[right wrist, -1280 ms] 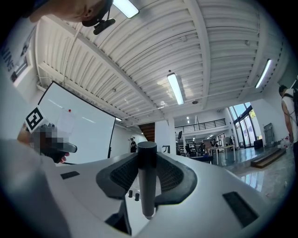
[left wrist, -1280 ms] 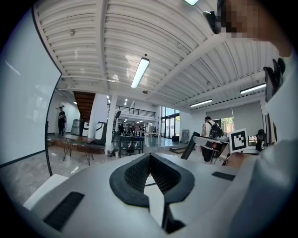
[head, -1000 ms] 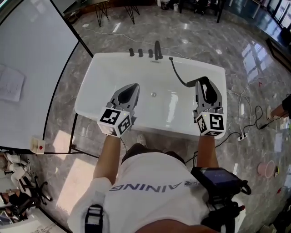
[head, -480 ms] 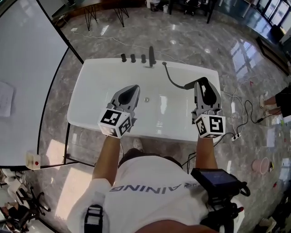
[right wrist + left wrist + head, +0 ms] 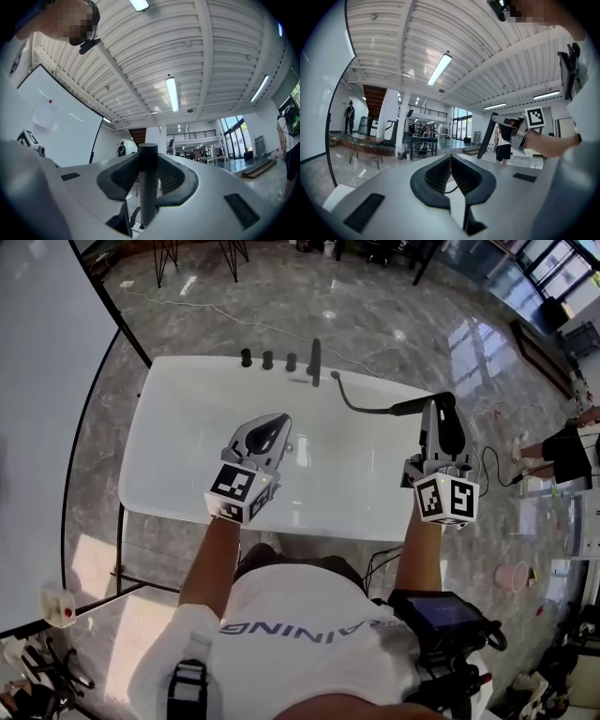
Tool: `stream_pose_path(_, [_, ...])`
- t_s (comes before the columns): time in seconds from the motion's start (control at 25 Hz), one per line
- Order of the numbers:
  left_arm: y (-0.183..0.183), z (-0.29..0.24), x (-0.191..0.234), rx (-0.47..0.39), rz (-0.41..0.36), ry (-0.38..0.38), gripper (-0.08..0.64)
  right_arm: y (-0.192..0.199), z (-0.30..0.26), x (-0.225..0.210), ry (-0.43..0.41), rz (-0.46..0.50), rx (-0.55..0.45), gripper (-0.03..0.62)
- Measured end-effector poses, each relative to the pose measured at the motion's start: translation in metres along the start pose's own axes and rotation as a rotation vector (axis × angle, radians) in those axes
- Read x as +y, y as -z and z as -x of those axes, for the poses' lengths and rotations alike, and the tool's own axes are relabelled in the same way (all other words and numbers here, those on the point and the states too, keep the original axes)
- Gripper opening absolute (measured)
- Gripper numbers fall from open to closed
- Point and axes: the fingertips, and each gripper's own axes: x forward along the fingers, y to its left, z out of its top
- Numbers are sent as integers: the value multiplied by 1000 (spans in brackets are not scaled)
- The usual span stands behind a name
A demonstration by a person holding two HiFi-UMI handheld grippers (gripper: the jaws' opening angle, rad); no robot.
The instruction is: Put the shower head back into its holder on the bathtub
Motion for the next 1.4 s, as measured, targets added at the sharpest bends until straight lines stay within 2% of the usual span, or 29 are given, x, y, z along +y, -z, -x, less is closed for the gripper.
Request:
stream_pose_path(0.2, [2,-16,27,-2,36,22,17,-10,-42,5,12,23,-35,123])
stream_pose_path(0.44, [3,-21,42,11,41,28,15,5,-73,10,6,42,-35,123])
stream_pose_path(0.92, [6,-58,48,28,50,-57,15,59,-118,-27,-44,-7,0,123])
stream_pose_path(1.12, [23,-79,57,43,114,-86,15,90,-141,-39,-64,-15,7,123])
stream_pose_path(1.4, [50,-107,61,82,121,-96,15,133,-172,-51,-83,-29,14,123])
